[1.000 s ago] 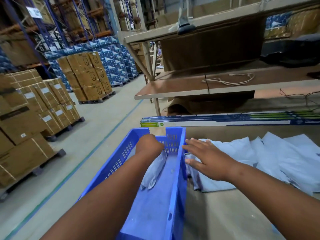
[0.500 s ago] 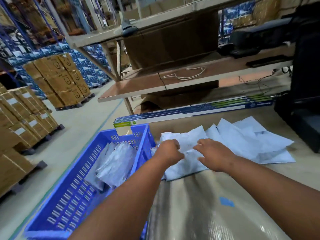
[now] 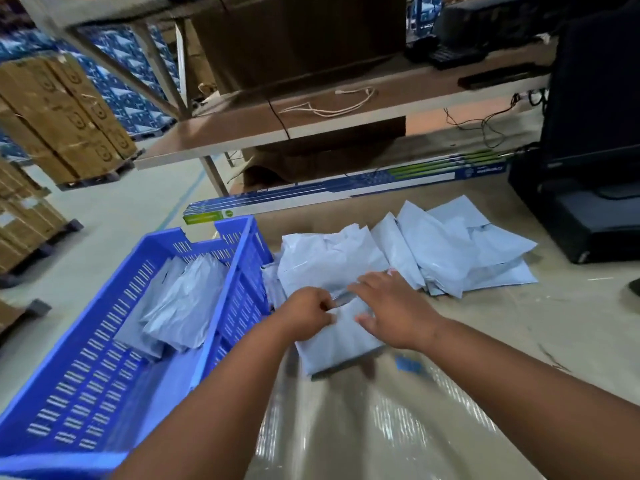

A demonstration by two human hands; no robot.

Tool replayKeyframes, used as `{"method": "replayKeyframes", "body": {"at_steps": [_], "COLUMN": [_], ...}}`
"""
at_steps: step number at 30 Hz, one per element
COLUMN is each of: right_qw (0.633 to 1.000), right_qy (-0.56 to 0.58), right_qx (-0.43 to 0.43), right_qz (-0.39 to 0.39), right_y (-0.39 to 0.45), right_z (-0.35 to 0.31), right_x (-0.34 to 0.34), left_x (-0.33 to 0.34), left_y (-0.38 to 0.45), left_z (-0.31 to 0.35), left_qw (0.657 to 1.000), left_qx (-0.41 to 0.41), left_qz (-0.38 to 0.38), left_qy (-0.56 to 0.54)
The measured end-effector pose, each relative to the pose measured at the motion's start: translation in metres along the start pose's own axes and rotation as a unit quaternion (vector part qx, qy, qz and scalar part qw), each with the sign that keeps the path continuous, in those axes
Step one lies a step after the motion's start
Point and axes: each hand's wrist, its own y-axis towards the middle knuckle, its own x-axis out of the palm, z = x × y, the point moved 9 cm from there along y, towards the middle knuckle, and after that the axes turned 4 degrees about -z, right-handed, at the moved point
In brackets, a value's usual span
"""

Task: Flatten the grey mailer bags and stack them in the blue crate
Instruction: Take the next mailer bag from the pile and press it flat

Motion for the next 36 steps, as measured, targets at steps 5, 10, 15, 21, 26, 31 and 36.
{"method": "replayKeyframes", "body": {"at_steps": [5,10,15,21,26,31,36], "right_qw": [1.000,0.997,0.993,0.991,0.993,0.994,0.993], "right_qy": [0.006,0.046,0.061,0.044,0.062,0.029,0.025], "right_qx": [0.002,0.044,0.089,0.125,0.097,0.082,0.094], "right_qz": [-0.020,-0.054,-0.056,-0.007,-0.024,-0.059,-0.062], "right_y": [-0.064,-0.122,-0.157,-0.165,-0.141,-0.134,-0.134], "right_z": [0.001,0.023,0.043,0.035,-0.006,-0.021,-0.020], "right_x": [0.014,0.055,0.073,0.065,0.074,0.099,0.102], "left_x": [0.049,0.107,0.128,0.110,0.147,0.171,0.172], "left_y": [-0.026,-0.036,-0.043,-0.090,-0.113,-0.110,-0.109], "left_z": [0.033,0.058,0.070,0.055,0.053,0.046,0.046], "left_qw": [0.995,0.991,0.991,0.969,0.970,0.974,0.976], "left_qx": [0.063,0.071,0.087,0.087,0.143,0.136,0.123], "left_qz": [-0.070,-0.075,-0.012,0.228,0.184,0.154,0.151], "left_qy": [-0.045,-0.088,-0.101,0.019,0.069,0.094,0.097]}}
